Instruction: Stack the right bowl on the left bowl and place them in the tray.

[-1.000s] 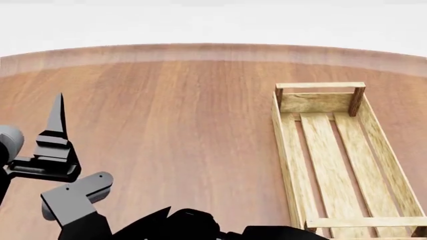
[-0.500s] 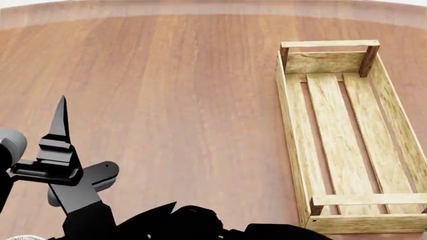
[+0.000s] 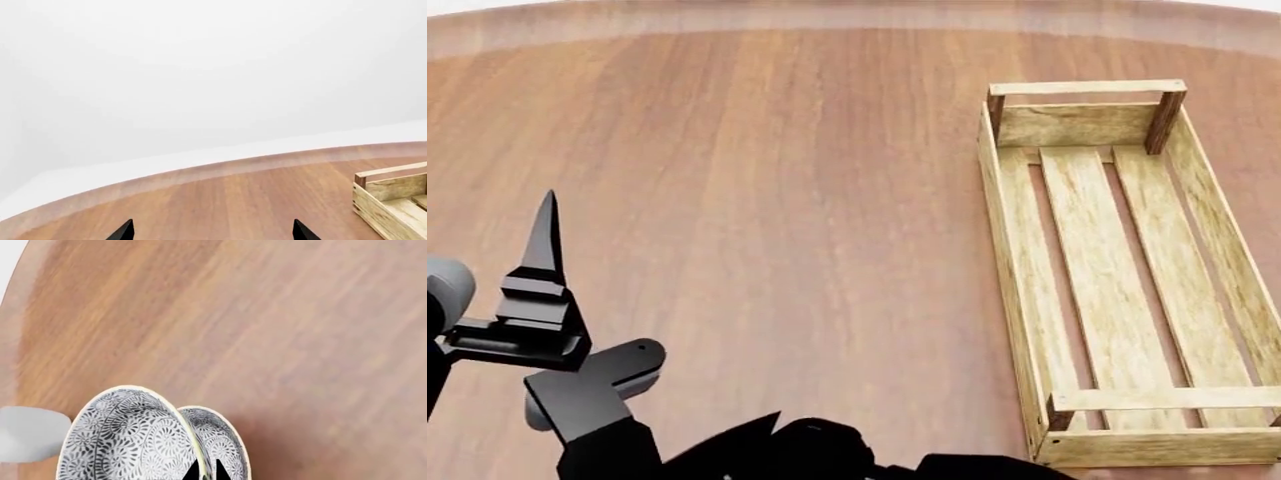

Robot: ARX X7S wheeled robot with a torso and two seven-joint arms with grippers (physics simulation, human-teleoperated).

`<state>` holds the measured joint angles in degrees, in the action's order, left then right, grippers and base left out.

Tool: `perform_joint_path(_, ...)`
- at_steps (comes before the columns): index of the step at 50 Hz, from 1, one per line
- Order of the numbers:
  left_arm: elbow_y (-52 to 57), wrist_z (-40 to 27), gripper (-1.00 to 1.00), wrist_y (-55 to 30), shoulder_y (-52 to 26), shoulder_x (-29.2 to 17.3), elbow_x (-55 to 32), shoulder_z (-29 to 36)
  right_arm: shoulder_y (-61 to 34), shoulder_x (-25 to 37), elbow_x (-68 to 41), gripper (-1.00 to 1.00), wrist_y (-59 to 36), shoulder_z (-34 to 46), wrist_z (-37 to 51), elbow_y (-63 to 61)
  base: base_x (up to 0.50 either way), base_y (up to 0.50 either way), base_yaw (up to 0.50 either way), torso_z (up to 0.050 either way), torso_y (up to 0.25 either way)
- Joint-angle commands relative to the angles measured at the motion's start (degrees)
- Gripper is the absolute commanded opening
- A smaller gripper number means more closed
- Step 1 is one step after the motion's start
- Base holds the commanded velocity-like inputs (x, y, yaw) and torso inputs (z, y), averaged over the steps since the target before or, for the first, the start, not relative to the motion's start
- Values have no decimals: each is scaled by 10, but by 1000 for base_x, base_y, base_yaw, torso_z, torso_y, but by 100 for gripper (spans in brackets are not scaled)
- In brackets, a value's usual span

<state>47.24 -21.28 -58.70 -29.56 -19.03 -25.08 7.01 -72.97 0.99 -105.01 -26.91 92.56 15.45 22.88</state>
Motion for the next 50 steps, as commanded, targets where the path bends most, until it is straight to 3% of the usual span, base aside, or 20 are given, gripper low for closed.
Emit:
perform_joint_path(1, 1, 8, 100, -6, -2, 4, 10, -5, 7, -10, 16, -100, -28, -20, -28, -12, 0, 0, 0, 0, 0)
perform_joint_path(7, -3, 10, 100, -1, -1, 3, 8, -2, 9, -10, 20, -100, -27, -20, -29, -10, 0, 0, 0, 0, -234)
perform_joint_path(18, -2, 12, 100, 14, 8, 6, -1, -14, 10, -10, 17, -100, -21, -20, -28, -5, 0, 0, 0, 0, 0)
perform_joint_path(19, -3, 12, 100, 15, 8, 5, -1, -13, 12, -10, 21, 100, -17, -20, -25, -8, 0, 0, 0, 0, 0)
perform_joint_path(34, -6, 8, 100, 22, 14, 2, -3, -13, 18, -10, 45, 100, -17, -21, -31, -19, 0, 0, 0, 0, 0)
perform_joint_path(50, -6, 5, 100, 23, 11, 1, -9, -13, 14, -10, -58, 100, -73, -16, -27, 51, 0, 0, 0, 0, 0)
